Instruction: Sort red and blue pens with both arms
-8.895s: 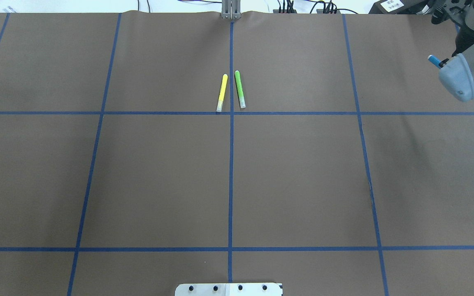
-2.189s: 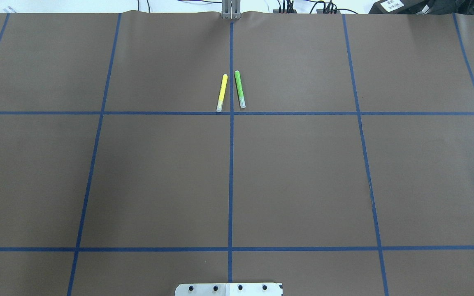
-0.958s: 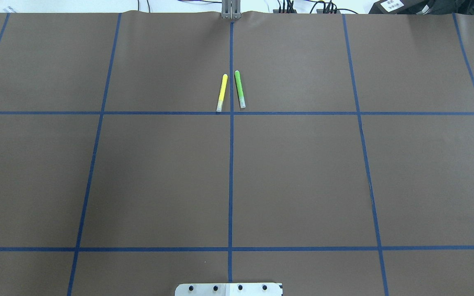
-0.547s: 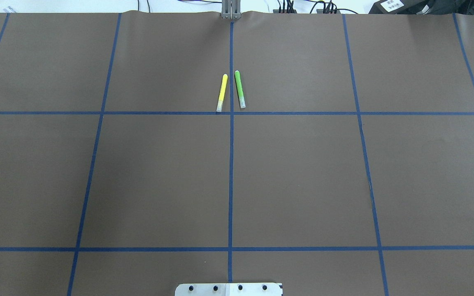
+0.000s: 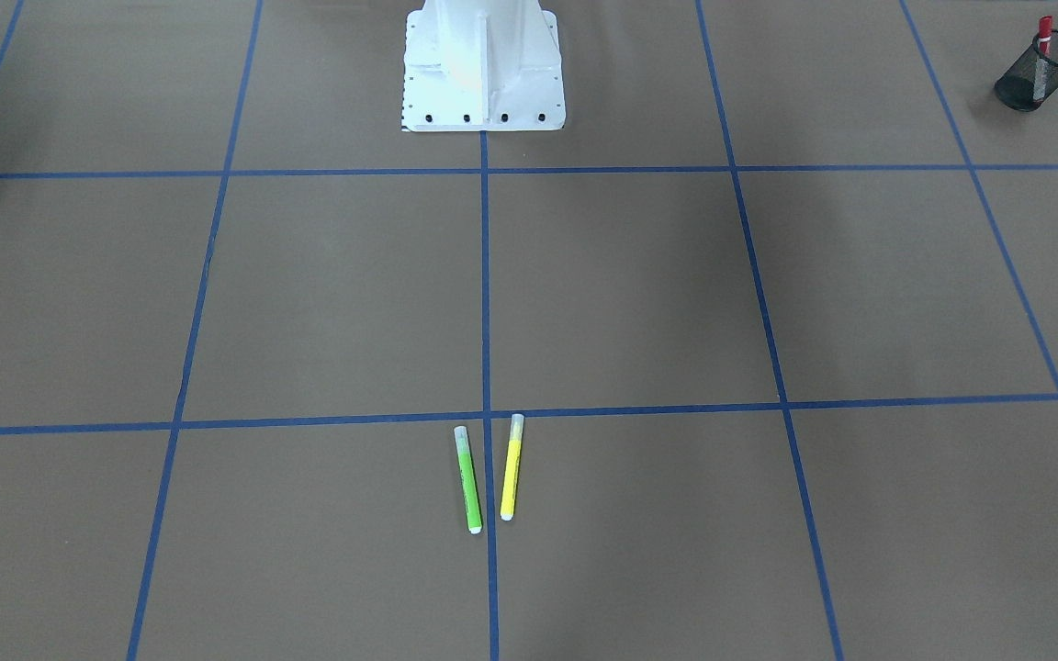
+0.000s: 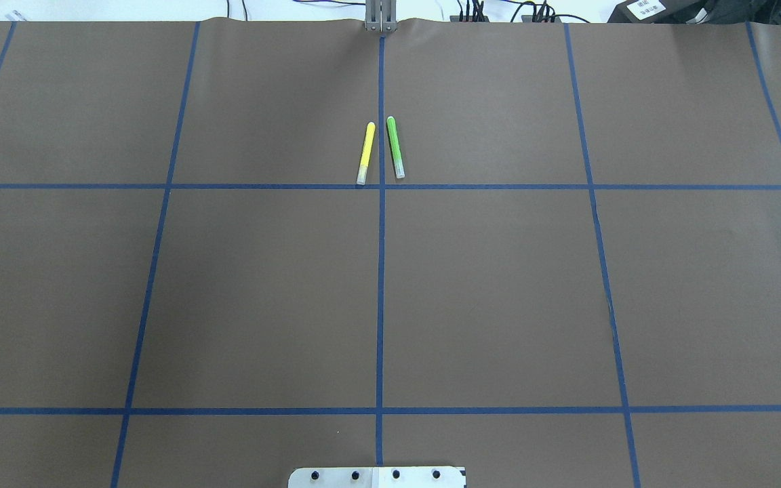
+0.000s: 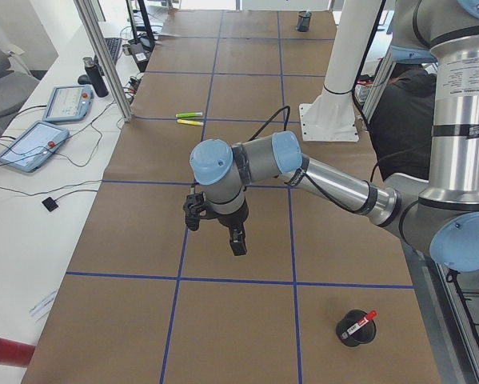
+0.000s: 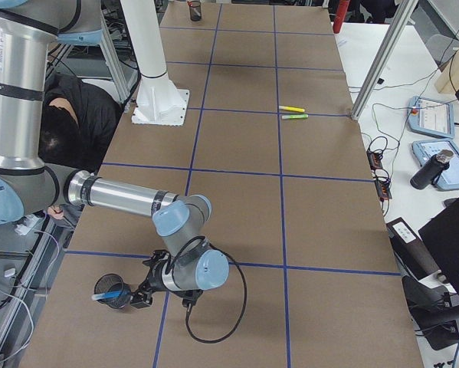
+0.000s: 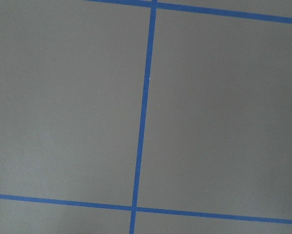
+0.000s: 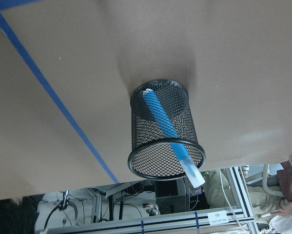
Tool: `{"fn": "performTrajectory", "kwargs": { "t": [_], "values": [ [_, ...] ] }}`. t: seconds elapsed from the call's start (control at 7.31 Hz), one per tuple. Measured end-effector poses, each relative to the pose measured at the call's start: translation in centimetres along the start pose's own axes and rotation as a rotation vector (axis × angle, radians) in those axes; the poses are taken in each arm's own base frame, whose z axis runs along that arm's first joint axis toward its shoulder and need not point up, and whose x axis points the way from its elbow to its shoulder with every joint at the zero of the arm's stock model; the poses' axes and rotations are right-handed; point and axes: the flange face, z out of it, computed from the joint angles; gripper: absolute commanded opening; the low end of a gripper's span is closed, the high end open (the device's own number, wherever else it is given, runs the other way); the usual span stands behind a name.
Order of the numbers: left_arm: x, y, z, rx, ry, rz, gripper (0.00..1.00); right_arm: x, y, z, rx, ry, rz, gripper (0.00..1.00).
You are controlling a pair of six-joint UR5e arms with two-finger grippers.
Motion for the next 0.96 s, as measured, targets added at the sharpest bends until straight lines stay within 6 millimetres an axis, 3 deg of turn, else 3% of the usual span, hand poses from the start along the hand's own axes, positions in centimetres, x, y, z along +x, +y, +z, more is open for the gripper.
{"fn": "performTrajectory", "kwargs": {
  "t": [0.41, 0.68, 0.96],
  "values": [
    [0.9, -1.6, -0.1, 0.042, -0.009, -0.041, 1.0, -6.0, -4.0, -8.9, 0.276, -0.064, 0.009, 1.0],
    [0.6, -3.5, 0.9, 0.095, -0.015, -0.031, 1.0, -9.1, -6.1, -12.9, 0.513, -0.046, 0.006, 1.0],
    [-1.7, -6.0, 3.1, 0.167, -0.02, 0.032, 1.0, -12.1, -7.0, -15.8, 0.692, -0.063, -0.047, 1.0]
  ]
}}
